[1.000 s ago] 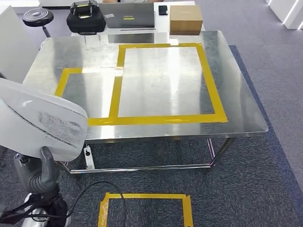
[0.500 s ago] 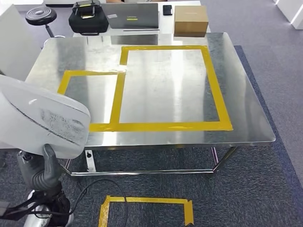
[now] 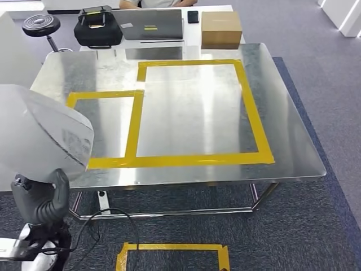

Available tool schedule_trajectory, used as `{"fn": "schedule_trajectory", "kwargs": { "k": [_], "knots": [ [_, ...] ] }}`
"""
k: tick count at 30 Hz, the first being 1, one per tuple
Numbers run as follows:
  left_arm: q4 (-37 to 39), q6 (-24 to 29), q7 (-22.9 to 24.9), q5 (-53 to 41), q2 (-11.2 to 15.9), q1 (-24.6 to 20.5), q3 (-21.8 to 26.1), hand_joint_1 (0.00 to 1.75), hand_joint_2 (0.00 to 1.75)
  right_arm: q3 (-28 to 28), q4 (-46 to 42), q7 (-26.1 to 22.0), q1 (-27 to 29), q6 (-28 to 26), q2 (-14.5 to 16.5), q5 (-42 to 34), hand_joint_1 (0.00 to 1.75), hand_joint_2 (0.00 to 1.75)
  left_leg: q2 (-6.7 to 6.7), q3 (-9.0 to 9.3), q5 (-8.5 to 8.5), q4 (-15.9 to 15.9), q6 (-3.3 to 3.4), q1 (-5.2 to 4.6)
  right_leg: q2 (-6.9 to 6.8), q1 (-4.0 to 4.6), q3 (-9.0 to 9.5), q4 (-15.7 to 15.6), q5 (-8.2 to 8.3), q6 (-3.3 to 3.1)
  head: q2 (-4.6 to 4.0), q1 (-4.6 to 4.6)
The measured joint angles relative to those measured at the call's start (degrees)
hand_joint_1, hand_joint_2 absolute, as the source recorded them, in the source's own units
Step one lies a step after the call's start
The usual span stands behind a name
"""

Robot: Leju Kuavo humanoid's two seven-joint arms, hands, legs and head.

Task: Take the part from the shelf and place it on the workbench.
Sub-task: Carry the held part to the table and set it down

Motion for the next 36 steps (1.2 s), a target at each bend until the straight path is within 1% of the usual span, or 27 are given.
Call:
{"fn": "schedule_trajectory", "kwargs": {
  "k": [2, 4, 6, 8, 10, 15, 18, 22, 30, 33, 36],
  "knots": [
    [2.2, 5.1, 2.4, -10.0, 2.5, -2.1, 1.0, 1.75, 1.75, 0.2, 0.0, 0.0, -0.1, 0.3, -0.1, 0.5, 0.00, 1.75, -0.08, 0.31, -0.29, -0.8, -0.42, 0.11, -0.12, 0.05, 0.17, -0.3, 0.04, -0.16, 0.01, 0.12],
    [5.5, 9.5, 5.3, -19.2, 5.6, -4.4, 1.9, 1.75, 1.75, 0.5, 0.0, 0.0, -0.2, 0.5, -0.2, 0.9, 0.00, 1.75, -0.12, 0.34, -0.40, -0.9, -0.26, 0.09, -0.15, 0.03, 0.57, -0.8, 0.14, -0.02, 0.02, 0.17],
    [9.5, 12.1, 7.9, -25.7, 8.5, -7.0, 2.6, 1.75, 1.75, 0.9, 0.0, -0.1, -0.2, 0.7, -0.3, 1.2, 0.00, 1.75, -0.11, 0.34, -0.48, -0.9, -0.12, 0.09, -0.12, 0.03, 0.83, -1.1, 0.24, 0.14, 0.02, 0.23],
    [14.1, 13.0, 9.8, -28.7, 11.4, -9.8, 3.2, 1.75, 1.75, 1.2, 0.0, -0.2, -0.3, 0.9, -0.4, 1.4, 0.00, 1.75, -0.10, 0.37, -0.52, -0.9, -0.04, 0.09, -0.10, 0.04, 0.80, -1.2, 0.29, 0.24, 0.02, 0.23],
    [18.7, 13.1, 10.9, -29.4, 14.0, -12.6, 3.8, 1.75, 1.75, 1.4, 0.0, -0.3, -0.3, 1.1, -0.4, 1.5, 0.00, 1.75, -0.10, 0.40, -0.54, -0.9, 0.01, 0.09, -0.10, 0.04, 0.66, -1.3, 0.30, 0.30, 0.02, 0.22],
    [26.8, 12.1, 12.3, -30.0, 18.2, -17.2, 4.6, 1.75, 1.75, 1.5, 0.0, -0.3, -0.3, 1.2, -0.5, 1.8, 0.00, 1.75, -0.09, 0.48, -0.56, -0.9, 0.06, 0.10, -0.12, 0.05, 0.33, -1.3, 0.29, 0.37, 0.02, 0.22],
    [30.1, 11.7, 12.8, -30.1, 19.7, -18.9, 4.7, 1.75, 1.75, 1.5, 0.0, -0.4, -0.3, 1.3, -0.5, 1.9, 0.00, 1.75, -0.07, 0.51, -0.54, -0.9, 0.07, 0.10, -0.09, 0.07, 0.33, -1.3, 0.30, 0.39, 0.02, 0.21],
    [32.6, 11.7, 12.9, -30.1, 20.7, -19.9, 4.8, 1.75, 1.75, 1.7, 0.0, -0.4, -0.3, 1.3, -0.5, 2.0, 0.00, 1.75, -0.07, 0.52, -0.53, -0.9, 0.08, 0.10, -0.08, 0.08, 0.67, -1.3, 0.31, 0.39, 0.02, 0.21],
    [34.3, 11.6, 13.0, -30.2, 21.0, -20.5, 4.8, 1.75, 1.75, 1.9, 0.0, -0.4, -0.3, 1.3, -0.6, 2.0, 0.00, 1.75, -0.07, 0.52, -0.53, -0.9, 0.08, 0.15, -0.09, 0.14, 0.78, -1.3, 0.30, 0.39, 0.02, 0.20],
    [35.7, 9.8, 13.5, -30.2, 21.4, -21.5, 4.8, 1.75, 1.75, 1.9, 0.0, -0.4, -0.4, 1.4, -0.6, 2.1, 0.00, 1.75, -0.07, 0.55, -0.53, -1.0, 0.08, 0.18, -0.12, 0.16, 0.40, -1.3, 0.27, 0.39, 0.02, 0.22],
    [39.9, 6.5, 13.7, -29.3, 22.4, -24.7, 4.7, 1.75, 1.75, 2.0, 0.0, -0.6, -0.4, 1.8, -0.6, 2.4, 0.00, 1.75, -0.07, 0.57, -0.52, -1.0, 0.07, 0.21, -0.13, 0.18, 0.34, -1.3, 0.26, 0.39, 0.02, 0.21]
  ]
}}
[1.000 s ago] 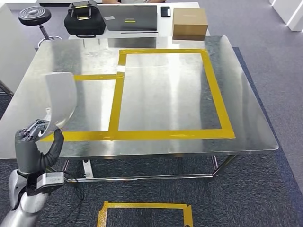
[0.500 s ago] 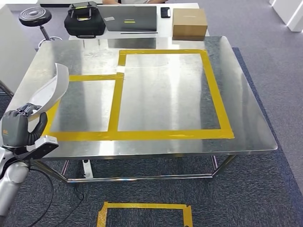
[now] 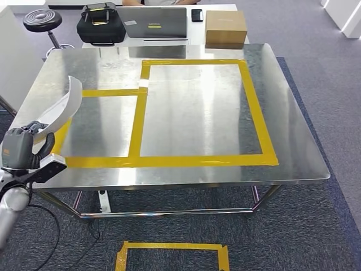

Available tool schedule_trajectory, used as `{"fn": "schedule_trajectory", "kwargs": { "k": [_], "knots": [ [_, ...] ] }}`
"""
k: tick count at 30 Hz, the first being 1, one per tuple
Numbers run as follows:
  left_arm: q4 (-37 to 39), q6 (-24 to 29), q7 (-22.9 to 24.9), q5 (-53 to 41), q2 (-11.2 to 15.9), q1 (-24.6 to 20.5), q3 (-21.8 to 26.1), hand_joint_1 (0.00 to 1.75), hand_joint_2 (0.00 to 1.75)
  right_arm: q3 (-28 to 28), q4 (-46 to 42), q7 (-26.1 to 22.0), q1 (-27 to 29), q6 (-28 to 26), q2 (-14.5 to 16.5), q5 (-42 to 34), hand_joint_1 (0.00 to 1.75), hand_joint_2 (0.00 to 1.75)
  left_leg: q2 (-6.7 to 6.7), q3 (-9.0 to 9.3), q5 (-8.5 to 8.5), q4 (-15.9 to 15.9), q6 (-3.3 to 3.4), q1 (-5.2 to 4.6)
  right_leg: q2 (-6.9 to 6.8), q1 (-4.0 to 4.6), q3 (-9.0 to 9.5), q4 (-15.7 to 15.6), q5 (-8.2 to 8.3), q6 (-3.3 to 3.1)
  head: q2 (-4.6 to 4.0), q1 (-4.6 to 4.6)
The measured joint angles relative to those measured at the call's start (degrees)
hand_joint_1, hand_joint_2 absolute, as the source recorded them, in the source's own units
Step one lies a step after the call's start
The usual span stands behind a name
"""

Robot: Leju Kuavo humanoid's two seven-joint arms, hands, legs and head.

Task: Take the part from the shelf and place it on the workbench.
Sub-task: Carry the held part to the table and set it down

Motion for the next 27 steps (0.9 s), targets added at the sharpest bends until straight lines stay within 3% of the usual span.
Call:
{"fn": "schedule_trajectory", "kwargs": {
  "k": [5, 10, 18, 27],
  "knots": [
    [10.7, -4.1, -1.5, 1.2, 0.9, -7.5, -0.3, 1.75, 1.75, 0.6, 0.0, -0.2, -0.1, 0.4, -0.1, 0.7, 0.00, 1.75, 0.00, 0.04, 0.05, 0.0, -0.02, 0.03, 0.01, 0.02, 0.05, 0.0, 0.03, -0.02, 0.00, 0.01],
    [19.7, -5.7, -2.3, 0.3, -0.1, -13.8, -1.7, 1.75, 1.75, 0.9, 0.0, -0.3, -0.5, 0.7, -0.2, 1.2, 0.00, 1.75, 0.00, 0.05, 0.04, 0.0, -0.01, 0.03, 0.04, -0.02, 0.15, 0.0, 0.03, -0.01, 0.00, 0.02],
    [25.9, -3.7, -0.6, -3.3, -6.2, -19.0, -6.3, 1.75, 1.75, 1.3, 0.0, -0.3, -1.0, 0.9, -0.2, 1.6, 0.00, 1.75, 0.00, 0.04, 0.03, 0.1, 0.02, -0.04, 0.09, -0.06, 0.61, 0.0, 0.12, 0.08, 0.00, 0.01],
    [30.3, 2.2, -0.4, -4.3, -11.4, -20.5, -9.2, 1.75, 1.75, 1.3, 0.0, 0.1, -1.0, 1.2, -0.2, 1.7, 0.00, 1.75, 0.05, 0.05, 0.07, 0.1, 0.03, -0.04, 0.16, -0.04, 0.67, 0.0, 0.19, 0.13, 0.00, 0.01]
  ]
}}
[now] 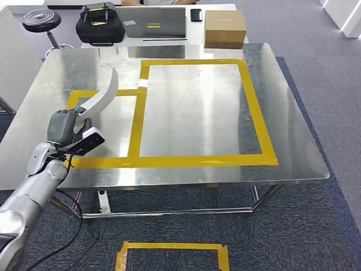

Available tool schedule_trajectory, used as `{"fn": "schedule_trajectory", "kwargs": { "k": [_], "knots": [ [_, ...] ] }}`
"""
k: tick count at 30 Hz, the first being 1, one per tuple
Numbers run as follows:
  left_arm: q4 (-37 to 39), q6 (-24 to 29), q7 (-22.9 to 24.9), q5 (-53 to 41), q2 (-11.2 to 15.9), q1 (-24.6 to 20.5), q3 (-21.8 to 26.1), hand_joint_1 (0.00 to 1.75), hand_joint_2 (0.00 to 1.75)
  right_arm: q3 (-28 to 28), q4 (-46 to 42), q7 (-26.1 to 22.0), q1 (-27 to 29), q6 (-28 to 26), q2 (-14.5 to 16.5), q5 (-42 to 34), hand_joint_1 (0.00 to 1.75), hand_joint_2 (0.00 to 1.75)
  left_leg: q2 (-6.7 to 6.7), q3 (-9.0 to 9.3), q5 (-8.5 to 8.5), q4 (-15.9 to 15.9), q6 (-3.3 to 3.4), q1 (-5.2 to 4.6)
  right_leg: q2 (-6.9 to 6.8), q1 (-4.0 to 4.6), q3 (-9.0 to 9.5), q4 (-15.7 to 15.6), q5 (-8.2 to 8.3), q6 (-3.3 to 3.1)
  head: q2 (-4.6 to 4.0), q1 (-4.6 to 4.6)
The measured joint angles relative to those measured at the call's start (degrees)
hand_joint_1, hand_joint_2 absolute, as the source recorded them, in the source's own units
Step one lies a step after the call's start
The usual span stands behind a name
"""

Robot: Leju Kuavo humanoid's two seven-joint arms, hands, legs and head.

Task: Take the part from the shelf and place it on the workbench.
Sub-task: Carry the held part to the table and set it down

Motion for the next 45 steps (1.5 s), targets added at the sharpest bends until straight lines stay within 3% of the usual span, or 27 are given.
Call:
{"fn": "schedule_trajectory", "kwargs": {
  "k": [1, 5, 6, 10, 26, 31, 33, 35, 36, 37, 38, 39, 40, 42, 45],
  "knots": [
    [0.2, 0.0, -0.5, 0.1, -0.3, 0.0, -0.2, 1.75, 1.75, 0.0, 0.0, 0.0, 0.0, 0.0, 0.0, 0.0, 0.00, 1.75, 0.00, 0.00, 0.00, 0.0, 0.00, 0.00, 0.00, 0.00, -0.01, 0.0, 0.00, 0.00, 0.00, -0.01],
    [0.5, -0.2, -1.5, -0.4, -1.6, 0.0, -1.5, 0.00, 1.75, 0.0, 0.0, 0.2, 0.0, 0.1, 0.0, 0.1, 0.00, 0.00, 0.01, 0.00, 0.00, 0.0, 0.00, 0.01, -0.01, 0.00, 0.01, 0.0, 0.00, 0.00, 0.00, -0.01],
    [0.5, -0.2, -1.3, -0.8, -1.9, 0.0, -2.0, 0.00, 1.75, 0.0, 0.0, 0.3, 0.0, 0.1, 0.0, 0.2, 0.00, 0.00, 0.00, 0.00, 0.00, 0.0, 0.00, 0.01, -0.01, 0.00, 0.02, 0.0, 0.00, 0.00, 0.00, -0.01],
    [0.4, 0.1, -0.1, -2.2, -2.8, 0.1, -3.8, 0.00, 0.00, 0.0, 0.0, 0.5, 0.2, 0.1, 0.0, 0.2, 0.00, 0.00, 0.01, -0.01, 0.00, 0.0, 0.00, 0.00, 0.03, 0.00, 0.03, 0.0, 0.00, 0.00, 0.00, -0.01],
    [-6.7, 2.0, -2.3, 3.3, -4.0, 3.9, -5.3, 0.00, 0.00, 0.5, 0.0, 0.3, 1.0, -0.5, -0.1, 0.0, 0.00, 0.00, 0.00, -0.02, -0.06, 0.1, 0.06, -0.06, -0.02, -0.06, 0.05, -0.1, 0.04, 0.06, -0.01, 0.01],
    [-13.9, 2.0, -5.3, 11.1, -4.4, 8.3, -4.3, 0.00, 0.00, 0.4, 0.0, 0.2, 1.1, -0.8, 0.1, -0.6, 0.00, 0.00, 0.16, 0.43, 0.28, -0.7, 1.44, -0.35, 0.05, -0.37, 0.24, -0.6, 0.21, 0.99, -0.02, -0.08],
    [-20.5, 1.2, -7.2, 17.4, -5.3, 12.4, -3.4, 0.00, 0.00, 0.4, 0.0, 0.3, 1.2, -1.2, 0.1, -1.1, 0.00, 0.00, 0.53, 1.23, 1.01, -2.3, 2.09, -0.03, 0.04, -0.24, -0.92, 1.8, -1.64, 1.20, -0.02, 0.10],
    [-27.9, -0.4, -9.0, 24.2, -6.5, 17.4, -2.4, 0.00, 0.00, 0.3, 0.0, 0.5, 1.3, -1.6, 0.1, -1.7, 0.00, 0.00, 0.80, 1.58, 1.23, -3.0, 2.31, 0.16, -0.03, -0.31, -4.30, 8.4, -4.91, 1.36, -0.02, 0.24],
    [-31.5, -1.2, -9.8, 27.1, -7.1, 20.0, -2.1, 0.00, 0.00, 0.2, 0.0, 0.6, 1.4, -1.8, 0.1, -1.9, 0.00, 0.00, 0.86, 1.57, 1.19, -2.9, 2.29, 0.18, -0.05, -0.42, -6.14, 11.8, -5.93, 1.57, -0.02, 0.22],
    [-35.1, -2.0, -10.5, 29.6, -7.7, 22.7, -1.8, 0.00, 0.00, 0.0, 0.0, 0.6, 1.5, -1.9, 0.1, -2.1, 0.00, 0.00, 0.91, 1.56, 1.14, -2.9, 2.24, 0.22, -0.06, -0.58, -7.44, 13.9, -5.97, 1.84, -0.02, 0.22],
    [-38.6, -2.8, -11.1, 31.6, -8.2, 25.1, -1.6, 0.00, 0.00, -0.2, 0.0, 0.7, 1.6, -2.0, 0.1, -2.3, 0.00, 0.00, 0.93, 1.56, 1.05, -2.8, 2.13, 0.33, -0.11, -0.78, -7.81, 14.0, -4.84, 2.13, -0.02, 0.21],
    [-41.9, -3.5, -11.6, 33.4, -8.8, 27.3, -1.5, 0.00, 0.00, -0.4, 0.0, 0.8, 1.6, -2.1, 0.1, -2.5, 0.00, 0.00, 0.91, 1.54, 0.92, -2.6, 1.93, 0.52, -0.20, -1.02, -7.12, 11.9, -2.71, 2.46, -0.02, 0.22],
    [-44.9, -4.0, -12.2, 35.0, -9.2, 29.3, -1.5, 0.00, 0.00, -0.6, 0.0, 1.0, 1.6, -2.2, 0.1, -2.7, 0.00, 0.00, 0.86, 1.49, 0.70, -2.2, 1.58, 0.73, -0.28, -1.32, -5.69, 8.3, -0.49, 2.87, -0.01, 0.24],
    [-50.3, -4.3, -13.3, 37.8, -10.0, 33.0, -1.3, 0.00, 0.00, -0.8, 0.0, 1.1, 1.8, -2.4, 0.3, -3.0, 0.00, 0.00, 0.69, 1.08, 0.29, -1.2, 0.69, 0.76, -0.19, -1.55, -2.87, 2.7, 1.87, 3.21, -0.01, 0.57],
    [-57.5, -3.7, -14.7, 41.0, -11.2, 39.0, -1.0, 0.00, 0.00, -1.4, 0.0, 1.0, 2.3, -3.0, 0.6, -3.9, 0.00, 0.00, 0.55, 0.54, 0.46, -0.3, -0.25, 0.47, 0.17, -1.46, -2.60, 1.9, 1.72, 1.97, -0.01, 0.53]
  ]
}}
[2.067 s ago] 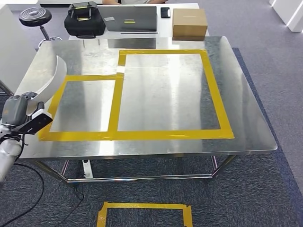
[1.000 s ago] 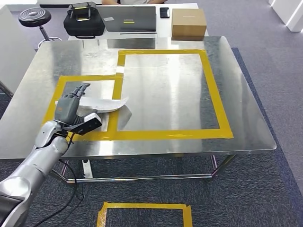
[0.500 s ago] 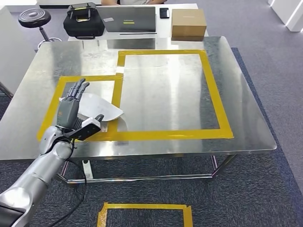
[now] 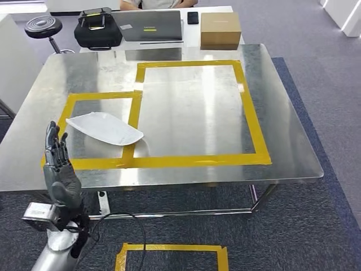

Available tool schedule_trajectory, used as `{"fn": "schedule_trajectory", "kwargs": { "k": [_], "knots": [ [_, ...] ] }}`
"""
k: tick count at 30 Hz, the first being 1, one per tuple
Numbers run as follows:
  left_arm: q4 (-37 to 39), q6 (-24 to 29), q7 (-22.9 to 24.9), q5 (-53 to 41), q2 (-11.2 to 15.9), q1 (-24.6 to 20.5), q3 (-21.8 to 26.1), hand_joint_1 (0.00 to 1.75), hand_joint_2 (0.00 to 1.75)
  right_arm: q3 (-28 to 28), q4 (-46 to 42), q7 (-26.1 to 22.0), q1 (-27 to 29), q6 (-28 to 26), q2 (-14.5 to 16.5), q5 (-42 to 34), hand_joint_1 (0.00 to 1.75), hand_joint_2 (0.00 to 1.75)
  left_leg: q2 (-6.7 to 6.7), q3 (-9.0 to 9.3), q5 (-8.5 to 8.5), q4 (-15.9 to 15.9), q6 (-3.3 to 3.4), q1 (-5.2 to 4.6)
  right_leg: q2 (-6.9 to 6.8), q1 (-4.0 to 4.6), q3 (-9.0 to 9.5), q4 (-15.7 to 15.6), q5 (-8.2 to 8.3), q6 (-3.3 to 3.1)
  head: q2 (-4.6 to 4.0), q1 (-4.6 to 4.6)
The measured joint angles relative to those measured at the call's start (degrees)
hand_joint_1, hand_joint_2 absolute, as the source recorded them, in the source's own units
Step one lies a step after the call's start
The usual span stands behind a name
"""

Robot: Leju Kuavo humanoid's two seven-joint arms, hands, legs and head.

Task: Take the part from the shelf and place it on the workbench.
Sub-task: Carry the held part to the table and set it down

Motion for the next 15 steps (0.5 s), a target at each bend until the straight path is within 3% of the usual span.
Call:
{"fn": "schedule_trajectory", "kwargs": {
  "k": [2, 3, 6, 7, 8, 9, 12, 13, 15],
  "knots": [
    [-3.8, 0.3, -0.2, -0.1, -0.4, 3.6, 0.0, 0.00, 0.00, -0.5, 0.0, 0.0, 0.2, 0.0, 0.0, -0.2, 0.00, 0.00, 0.00, -0.36, -0.67, 0.6, -0.45, 0.21, -0.08, 0.02, -0.46, 0.1, 0.23, -0.80, -0.01, -0.16],
    [-5.1, 0.5, -0.1, -1.0, -0.4, 5.1, -0.1, 0.00, 0.00, -0.6, 0.0, 0.0, 0.3, 0.1, 0.0, -0.2, 0.00, 0.00, 0.00, -0.96, -2.16, 2.1, -0.64, 0.31, -0.18, 0.04, -0.81, 0.1, 0.52, -1.28, 0.00, -0.19],
    [-7.8, 1.3, 0.1, -3.3, -0.2, 8.0, -0.2, 0.00, 0.00, -0.7, 0.0, 0.3, 0.3, 0.4, 0.0, 0.0, 0.00, 0.00, 0.01, -4.29, -9.12, 12.2, -0.93, 0.39, -0.62, 0.44, -2.28, 0.1, 1.59, -2.49, 0.00, -0.35],
    [-8.3, 1.5, 0.1, -3.5, -0.1, 8.6, -0.1, 0.00, 0.00, -0.7, 0.0, 0.3, 0.3, 0.4, 0.0, 0.1, 0.00, 0.00, 0.00, -4.80, -10.33, 14.9, -0.85, 0.38, -0.75, 0.64, -2.80, 0.1, 1.97, -2.65, 0.00, -0.39],
    [-8.7, 1.6, 0.1, -3.6, 0.0, 9.1, -0.1, 0.00, 0.00, -0.7, 0.0, 0.4, 0.3, 0.4, 0.0, 0.1, 0.00, 0.00, 0.00, -4.41, -10.41, 15.7, -0.66, 0.35, -0.84, 0.83, -3.29, 0.1, 2.36, -2.70, 0.00, -0.39],
    [-9.1, 1.6, 0.1, -3.6, 0.1, 9.5, -0.1, 0.00, 0.00, -0.7, 0.0, 0.4, 0.3, 0.4, 0.0, 0.1, 0.00, 0.00, 0.00, -2.93, -9.45, 14.3, -0.34, 0.28, -0.89, 1.00, -3.75, 0.1, 2.75, -2.72, 0.00, -0.39],
    [-10.5, 1.6, 0.2, -2.8, 0.1, 10.0, -0.1, 0.00, 0.00, -0.8, 0.0, 0.1, 0.2, 0.2, 0.1, 0.1, 0.00, 0.00, 0.02, 4.88, -5.96, 2.6, 0.97, -0.30, -0.89, 1.32, -4.76, 0.1, 3.95, -2.57, 0.00, -0.34],
    [-10.9, 1.6, 0.2, -2.3, 0.1, 10.1, 0.0, 0.00, 0.00, -0.8, 0.0, 0.0, 0.2, 0.1, 0.1, 0.1, 0.00, 0.00, 0.03, 6.45, -5.54, -0.2, 1.17, -0.54, -0.90, 1.35, -4.92, 0.0, 4.36, -2.36, 0.00, -0.33],
    [-11.4, 1.5, 0.2, -1.5, -0.1, 10.2, 0.0, 0.00, 0.00, -0.8, 0.0, -0.4, 0.2, -0.1, 0.2, 0.2, 0.00, 0.00, 0.06, 6.94, -5.11, -1.8, 1.15, -0.86, -0.98, 1.28, -5.04, -0.3, 5.23, -1.71, 0.00, -0.41]
  ]
}}
